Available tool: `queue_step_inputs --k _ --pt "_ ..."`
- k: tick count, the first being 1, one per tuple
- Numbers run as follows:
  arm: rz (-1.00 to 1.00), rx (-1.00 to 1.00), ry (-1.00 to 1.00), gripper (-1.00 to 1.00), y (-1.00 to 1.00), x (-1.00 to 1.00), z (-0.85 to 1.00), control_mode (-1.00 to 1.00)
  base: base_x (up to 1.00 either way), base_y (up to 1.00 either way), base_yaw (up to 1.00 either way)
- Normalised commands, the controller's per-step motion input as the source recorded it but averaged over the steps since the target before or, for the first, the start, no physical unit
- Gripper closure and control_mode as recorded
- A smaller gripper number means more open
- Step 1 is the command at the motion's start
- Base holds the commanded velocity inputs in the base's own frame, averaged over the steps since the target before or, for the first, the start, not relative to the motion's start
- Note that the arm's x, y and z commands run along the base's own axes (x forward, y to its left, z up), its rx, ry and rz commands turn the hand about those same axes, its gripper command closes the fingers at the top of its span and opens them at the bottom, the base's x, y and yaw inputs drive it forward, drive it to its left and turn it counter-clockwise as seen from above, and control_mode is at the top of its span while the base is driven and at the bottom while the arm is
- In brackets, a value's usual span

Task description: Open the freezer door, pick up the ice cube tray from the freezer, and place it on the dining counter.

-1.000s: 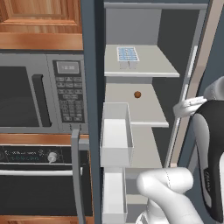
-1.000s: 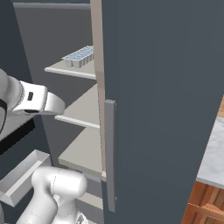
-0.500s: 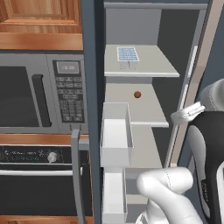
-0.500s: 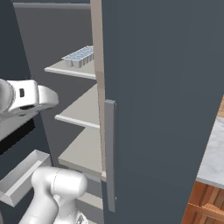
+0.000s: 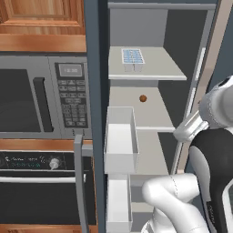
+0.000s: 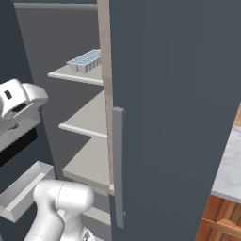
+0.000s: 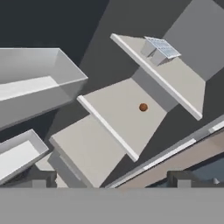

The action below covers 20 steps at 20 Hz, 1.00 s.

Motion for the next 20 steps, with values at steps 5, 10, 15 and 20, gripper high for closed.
queue_step_inputs --k 5,10,15,20 --pt "0.21 -0.2 -0.06 -1.0 0.03 0.0 0.06 -1.0 0.0 0.0 0.0" --pt "0.16 -0.14 -0.05 -1.0 0.02 0.07 0.19 -1.0 0.0 0.0 0.0" --pt "0.05 -0.14 -0.02 -1.0 0.18 0.07 0.24 -1.0 0.0 0.0 0.0" --pt "0.0 -0.2 0.0 -1.0 0.21 0.17 0.17 -1.0 0.0 0.0 0.0"
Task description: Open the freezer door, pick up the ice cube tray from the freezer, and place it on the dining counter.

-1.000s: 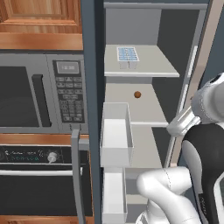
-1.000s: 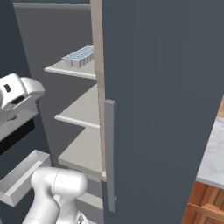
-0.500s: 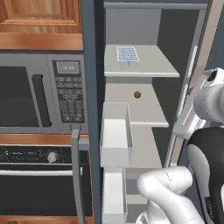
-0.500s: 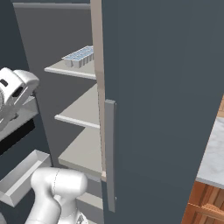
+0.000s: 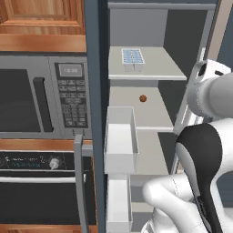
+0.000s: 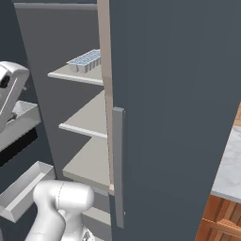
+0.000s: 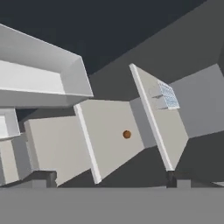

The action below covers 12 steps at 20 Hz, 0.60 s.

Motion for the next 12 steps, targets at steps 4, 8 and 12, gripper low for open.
queue_step_inputs --k 4,8,12 --pt "0.0 -0.18 0.0 -1.0 0.03 0.2 0.11 -1.0 0.0 0.0 0.0" --pt "0.0 -0.14 0.0 -1.0 0.0 0.29 0.18 -1.0 0.0 0.0 0.0" --pt "0.0 -0.14 -0.01 -1.0 0.0 0.39 0.0 -1.0 0.0 0.0 0.0"
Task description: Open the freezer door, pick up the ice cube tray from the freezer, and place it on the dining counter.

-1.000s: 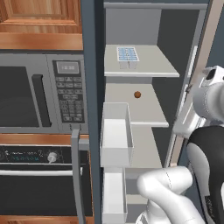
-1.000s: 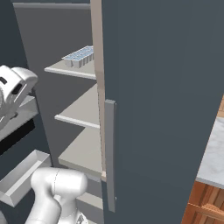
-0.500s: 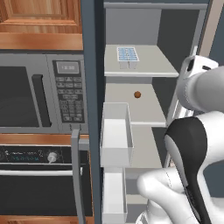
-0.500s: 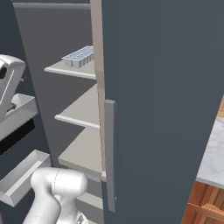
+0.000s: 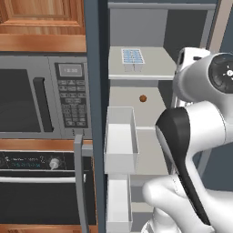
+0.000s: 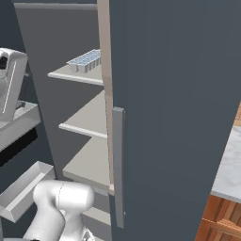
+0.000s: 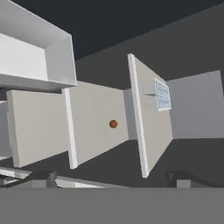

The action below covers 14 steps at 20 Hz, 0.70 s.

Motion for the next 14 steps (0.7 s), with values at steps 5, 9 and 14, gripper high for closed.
queue_step_inputs --k 5,9,14 --pt "0.0 -0.11 0.0 -1.0 0.0 0.48 0.0 -1.0 0.0 0.0 0.0" --pt "0.0 0.0 0.01 -1.0 -0.11 0.6 0.0 -1.0 0.0 0.0 0.0" --pt "0.0 0.0 0.05 -1.0 -0.04 0.65 0.0 -1.0 0.0 0.0 0.0"
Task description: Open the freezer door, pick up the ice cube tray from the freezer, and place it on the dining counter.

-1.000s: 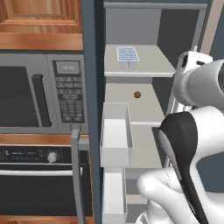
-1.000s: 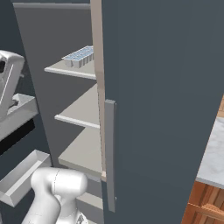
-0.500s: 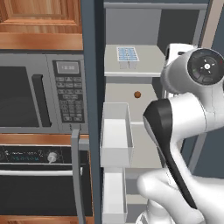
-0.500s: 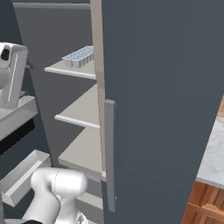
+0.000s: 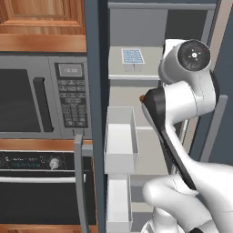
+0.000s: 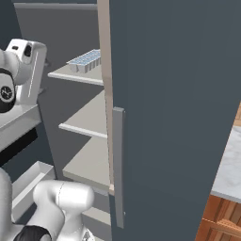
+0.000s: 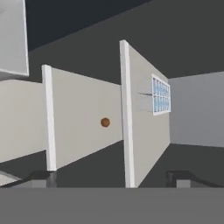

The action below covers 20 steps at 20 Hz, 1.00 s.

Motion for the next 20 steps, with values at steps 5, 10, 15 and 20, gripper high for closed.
queue_step_inputs --k 5,10,15,20 --pt "0.0 0.0 0.02 -1.0 0.0 0.6 0.0 -1.0 0.0 0.0 0.0" --pt "0.0 0.0 0.01 -1.0 0.0 0.53 0.0 -1.0 0.0 0.0 0.0" --pt "0.0 -0.01 0.01 -1.0 0.0 0.62 0.0 -1.0 0.0 0.0 0.0" --pt "0.0 0.0 0.07 -1.0 0.0 0.67 0.0 -1.0 0.0 0.0 0.0"
